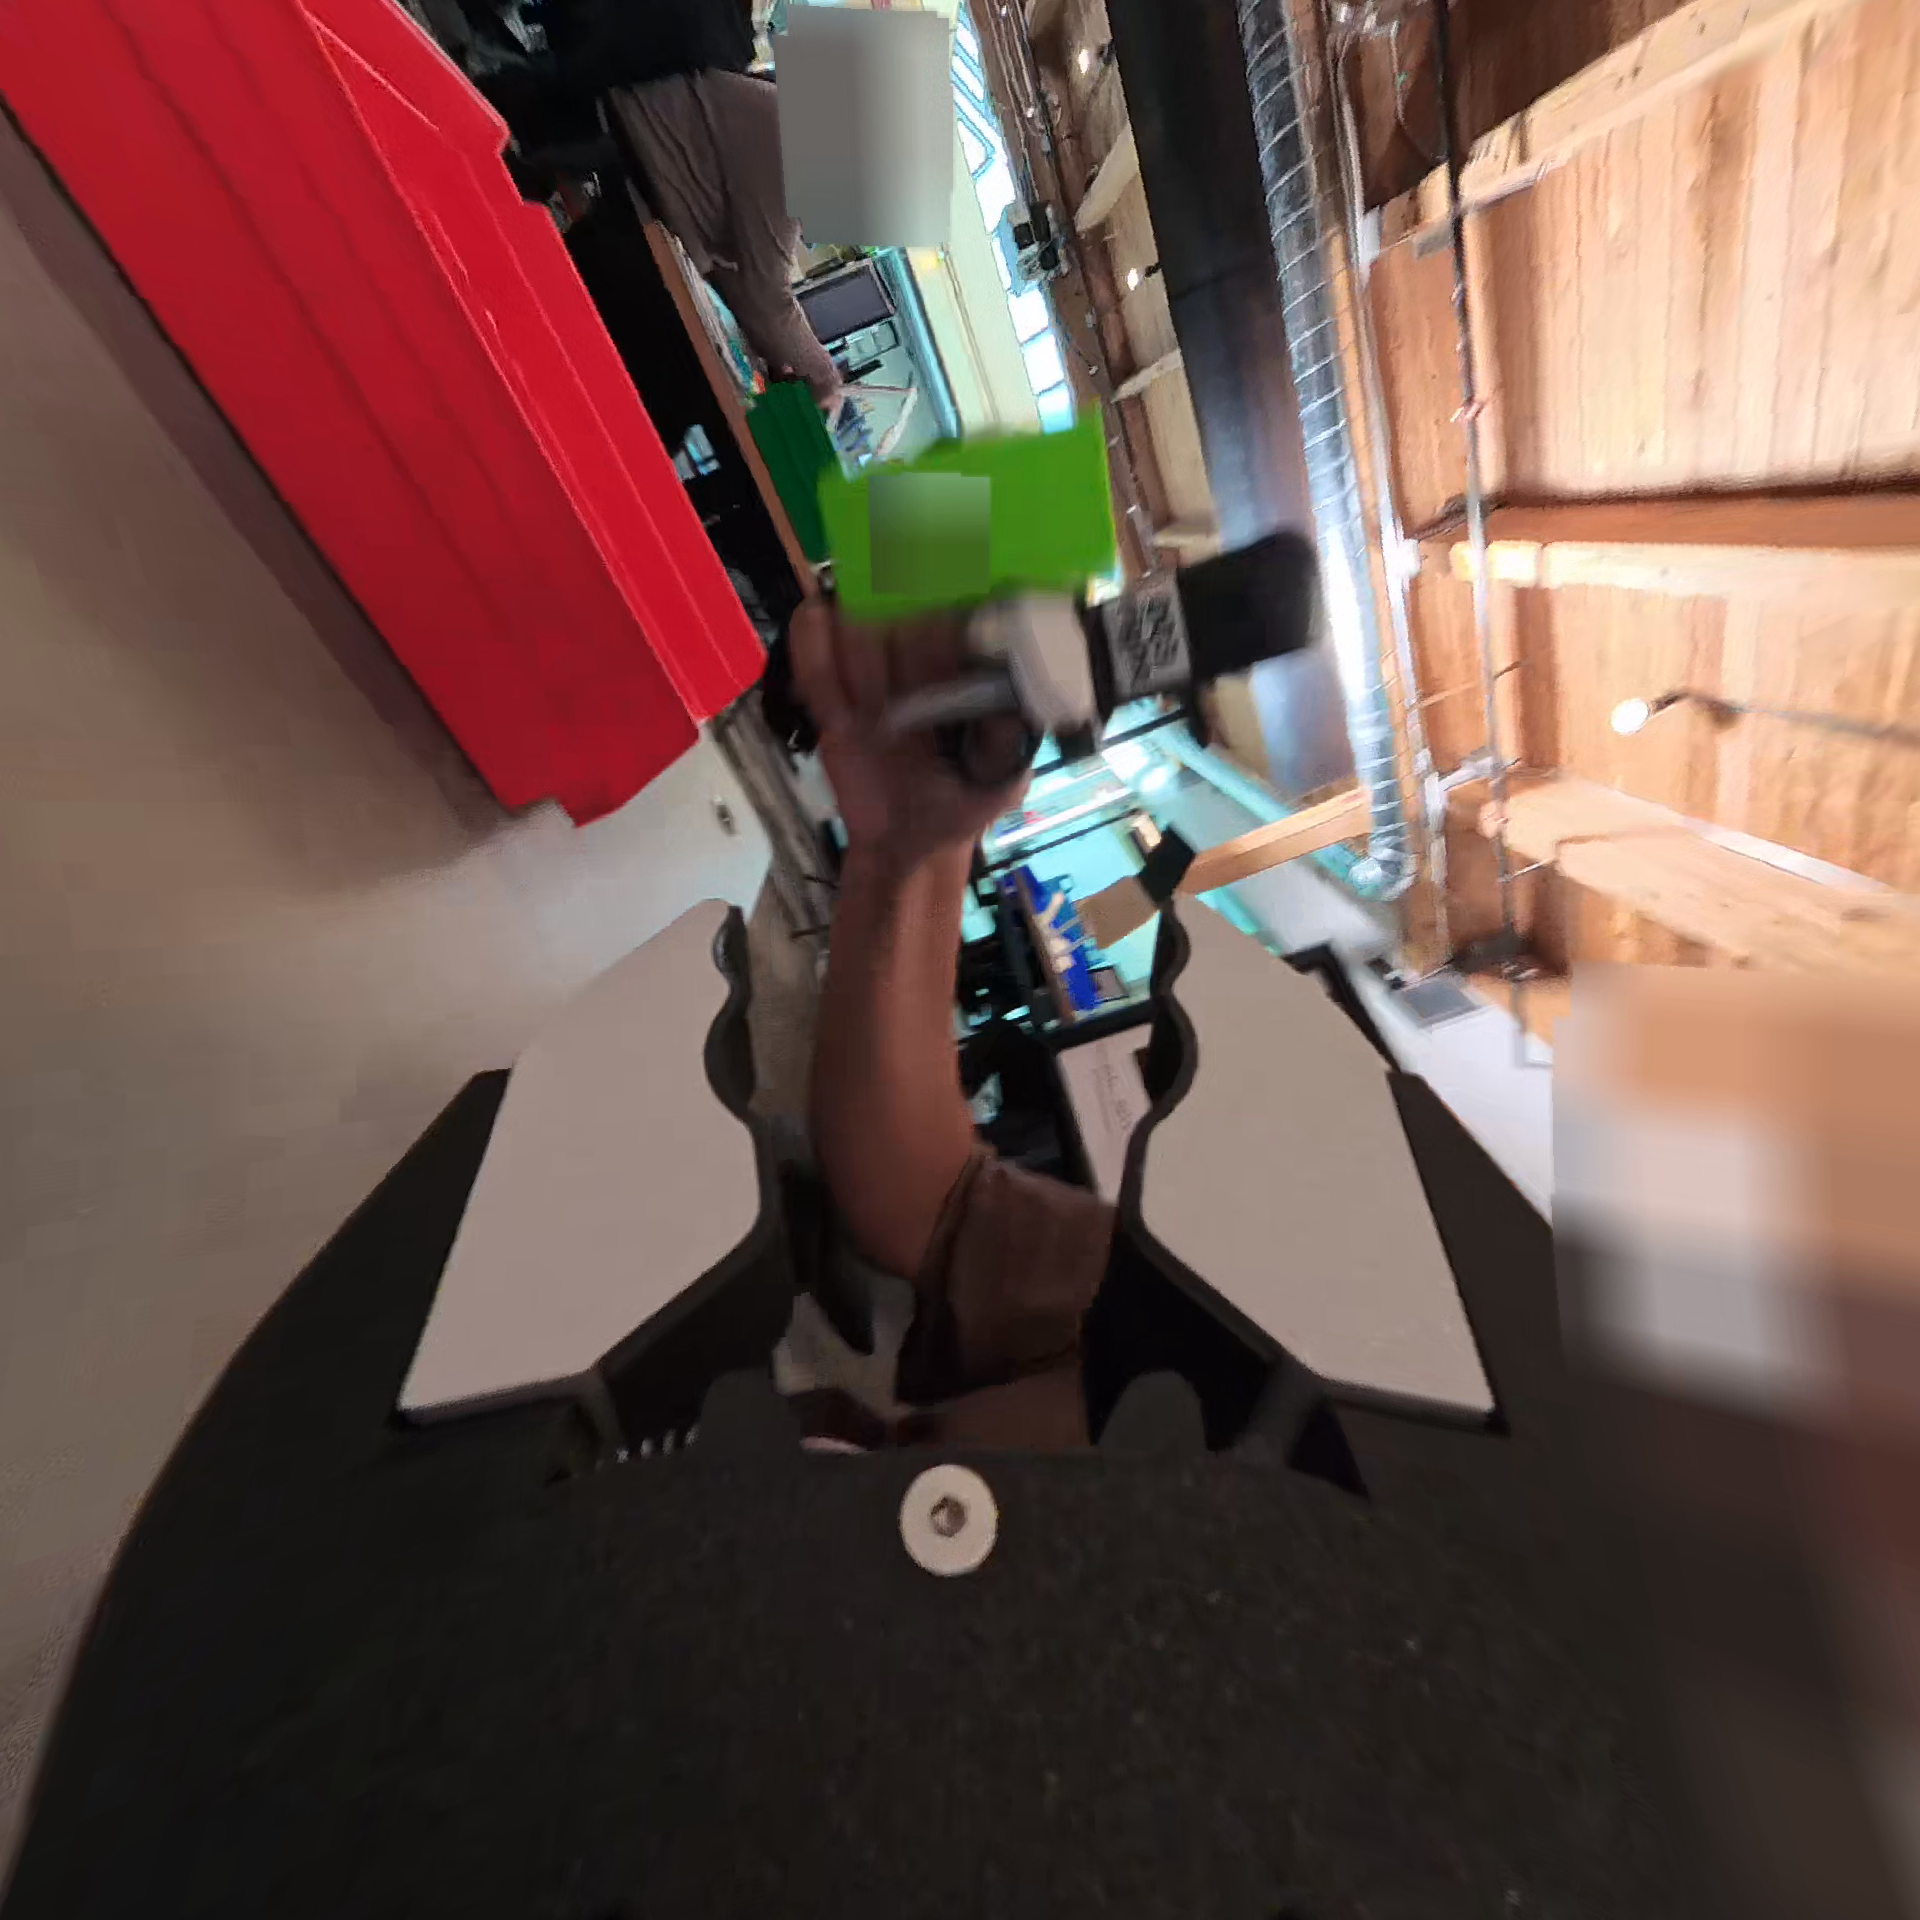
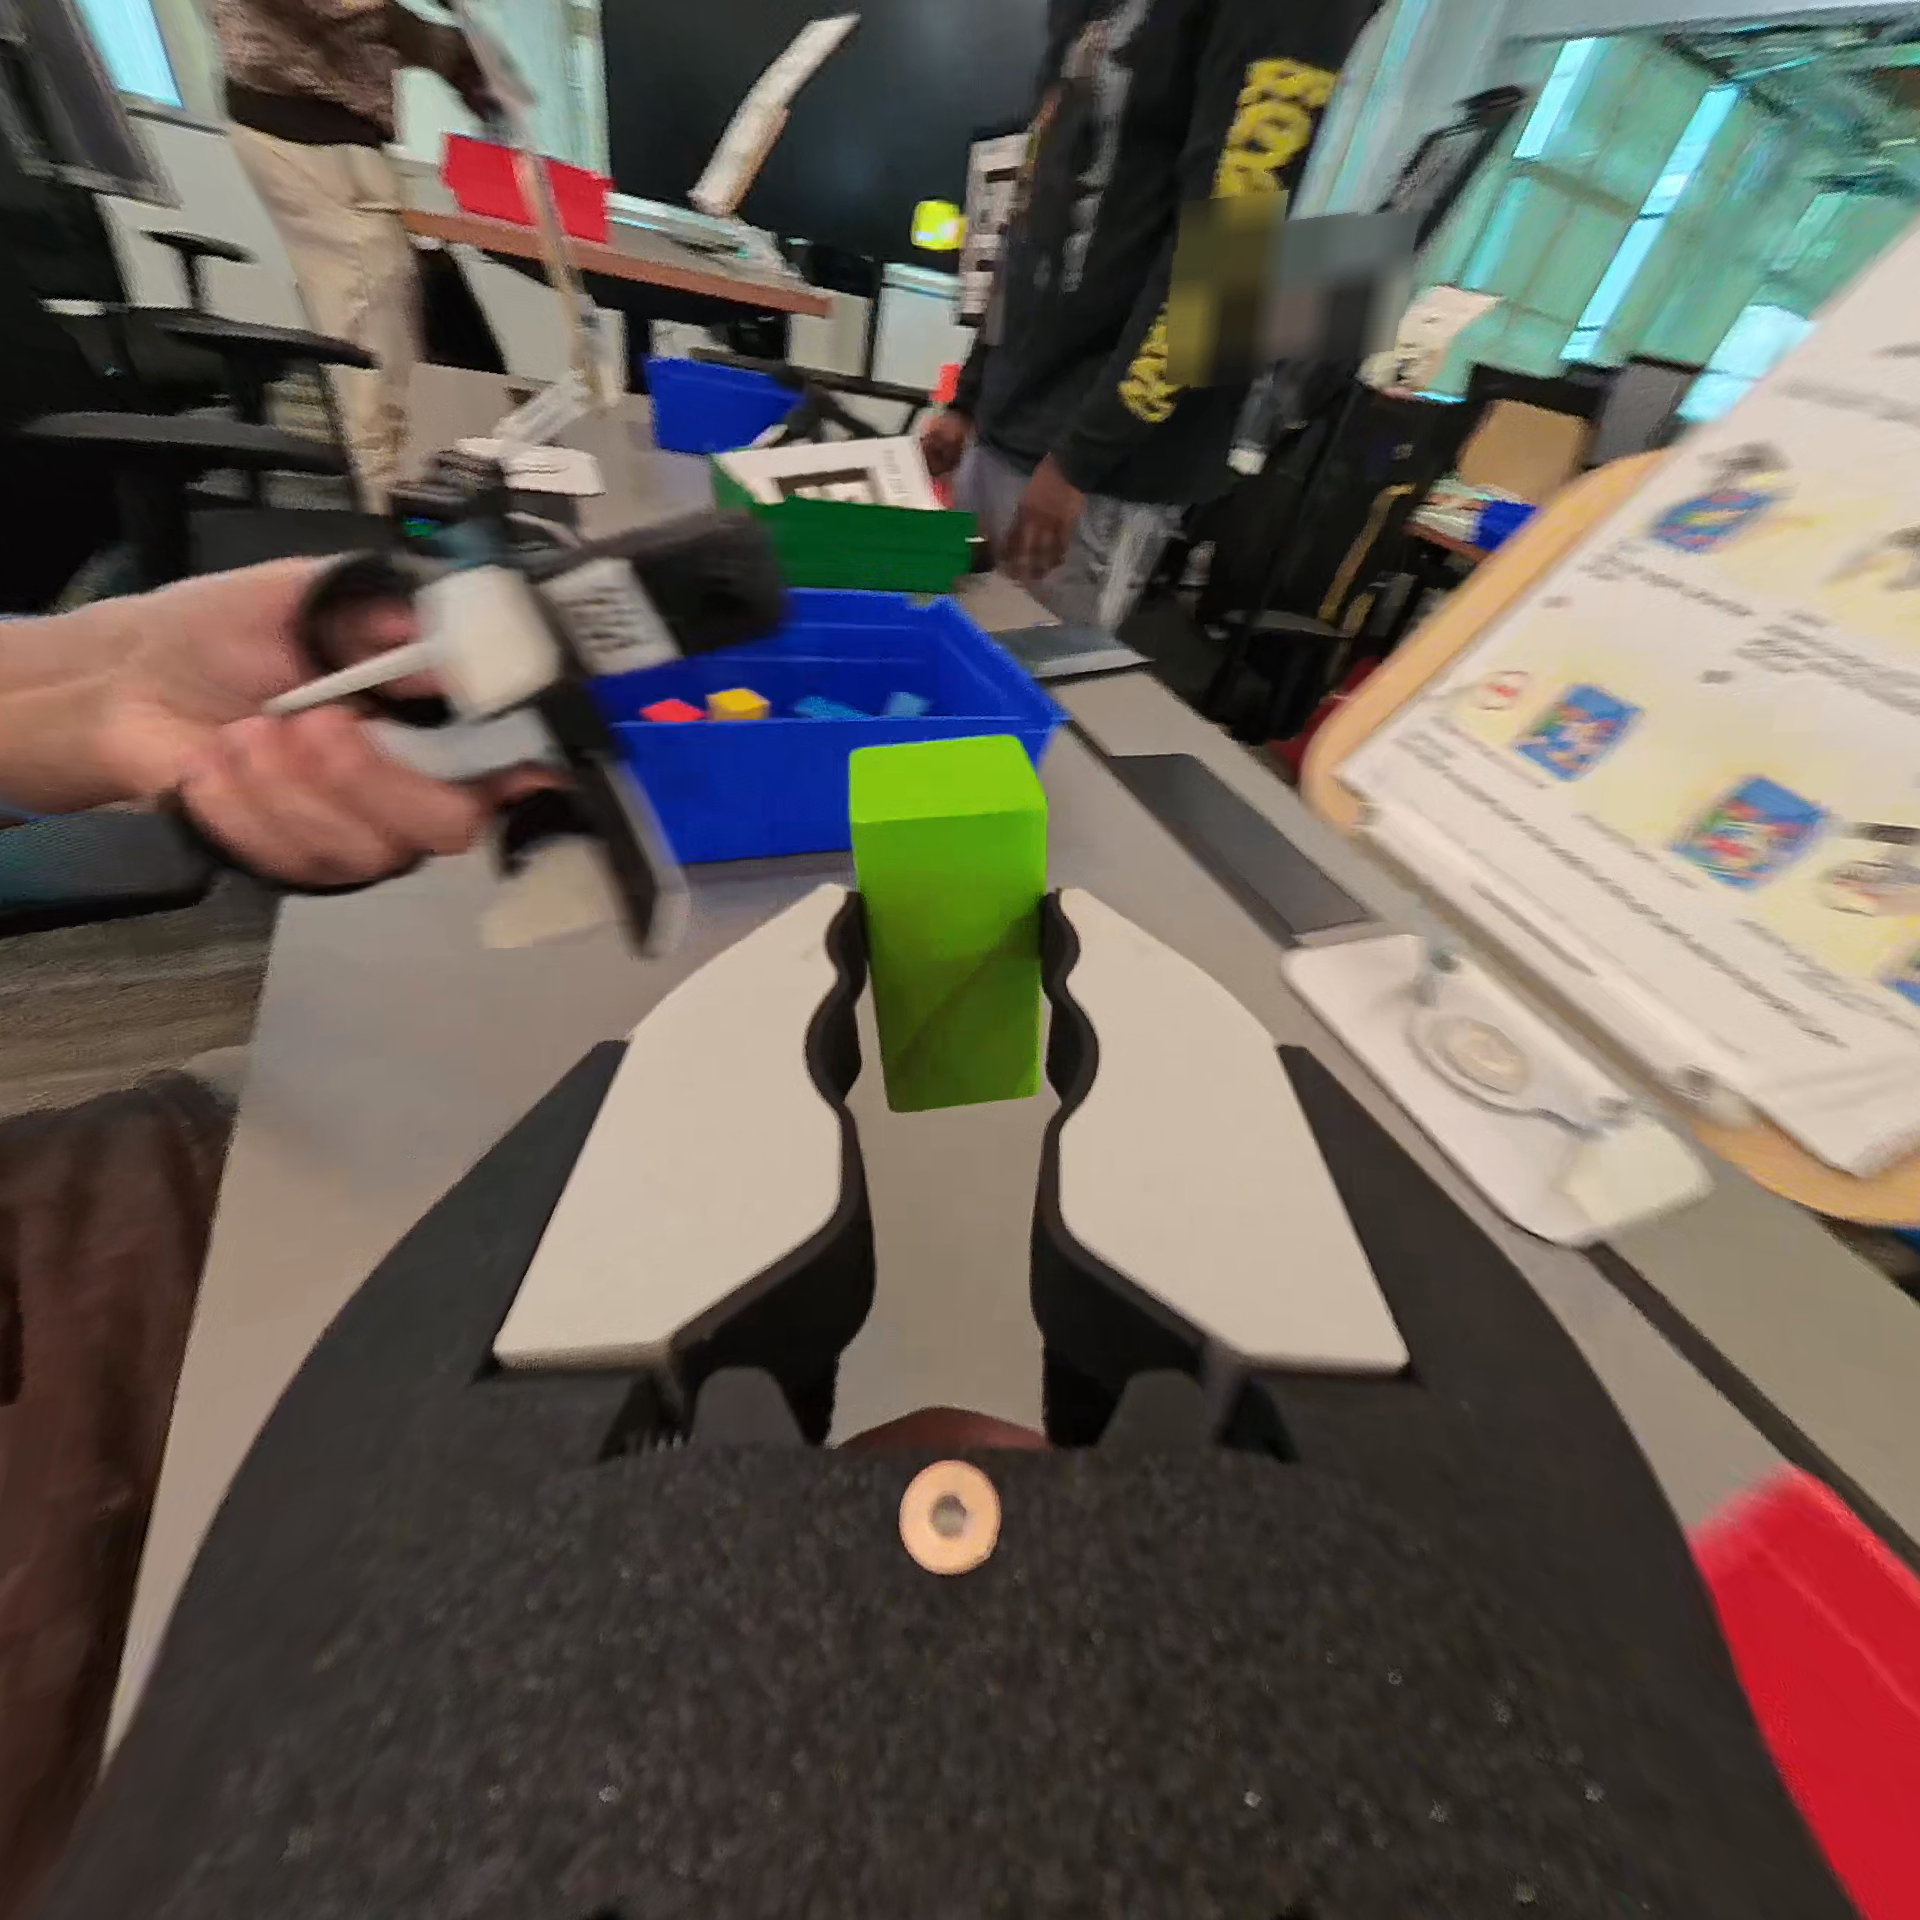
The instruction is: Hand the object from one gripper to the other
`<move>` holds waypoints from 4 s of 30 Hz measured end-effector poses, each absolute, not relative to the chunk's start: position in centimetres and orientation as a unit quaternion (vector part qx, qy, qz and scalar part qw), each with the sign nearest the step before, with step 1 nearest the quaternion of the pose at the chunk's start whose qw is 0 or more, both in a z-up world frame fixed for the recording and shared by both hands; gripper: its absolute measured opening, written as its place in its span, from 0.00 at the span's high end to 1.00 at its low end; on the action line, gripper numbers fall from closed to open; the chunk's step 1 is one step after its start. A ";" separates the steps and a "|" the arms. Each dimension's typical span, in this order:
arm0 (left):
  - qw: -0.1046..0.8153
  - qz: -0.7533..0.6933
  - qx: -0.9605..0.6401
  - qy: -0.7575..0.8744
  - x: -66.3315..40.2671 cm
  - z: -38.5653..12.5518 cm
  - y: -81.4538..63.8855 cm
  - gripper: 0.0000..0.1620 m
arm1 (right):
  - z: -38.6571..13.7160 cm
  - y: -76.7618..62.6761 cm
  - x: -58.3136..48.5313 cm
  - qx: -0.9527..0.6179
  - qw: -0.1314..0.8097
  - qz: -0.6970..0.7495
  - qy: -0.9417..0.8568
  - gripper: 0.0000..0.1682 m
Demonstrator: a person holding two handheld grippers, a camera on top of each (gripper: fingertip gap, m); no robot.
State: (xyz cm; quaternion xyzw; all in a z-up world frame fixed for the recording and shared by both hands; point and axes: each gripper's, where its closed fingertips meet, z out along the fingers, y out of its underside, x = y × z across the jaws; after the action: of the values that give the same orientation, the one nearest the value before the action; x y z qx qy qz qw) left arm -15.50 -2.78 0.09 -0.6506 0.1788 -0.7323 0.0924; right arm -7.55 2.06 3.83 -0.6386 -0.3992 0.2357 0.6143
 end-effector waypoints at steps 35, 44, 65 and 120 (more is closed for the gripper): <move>0.366 -0.336 -0.782 0.376 -24.3 -13.4 -7.3 0.57 | -16.3 -0.3 12.9 -0.890 0.072 0.023 -0.450 0.72; 0.387 -0.351 -0.775 0.355 -25.3 -12.0 -6.8 0.58 | -0.3 -2.5 8.4 -0.827 0.530 0.126 -0.143 0.67; 0.313 -0.012 -0.754 0.577 -43.6 -8.8 8.1 0.62 | -7.1 -9.6 -4.3 -0.680 0.655 0.261 -0.202 0.66; 0.221 -0.562 -0.714 0.355 -22.5 -10.8 -11.4 0.63 | 8.2 -3.3 -2.8 -0.618 0.707 0.108 -0.328 0.80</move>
State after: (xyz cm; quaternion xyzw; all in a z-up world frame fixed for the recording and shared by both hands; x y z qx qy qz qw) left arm -22.50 -11.41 -10.80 -0.7138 0.3555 -0.5615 0.2210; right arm -2.85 -3.28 8.17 -0.6176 -0.3276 0.1078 0.7069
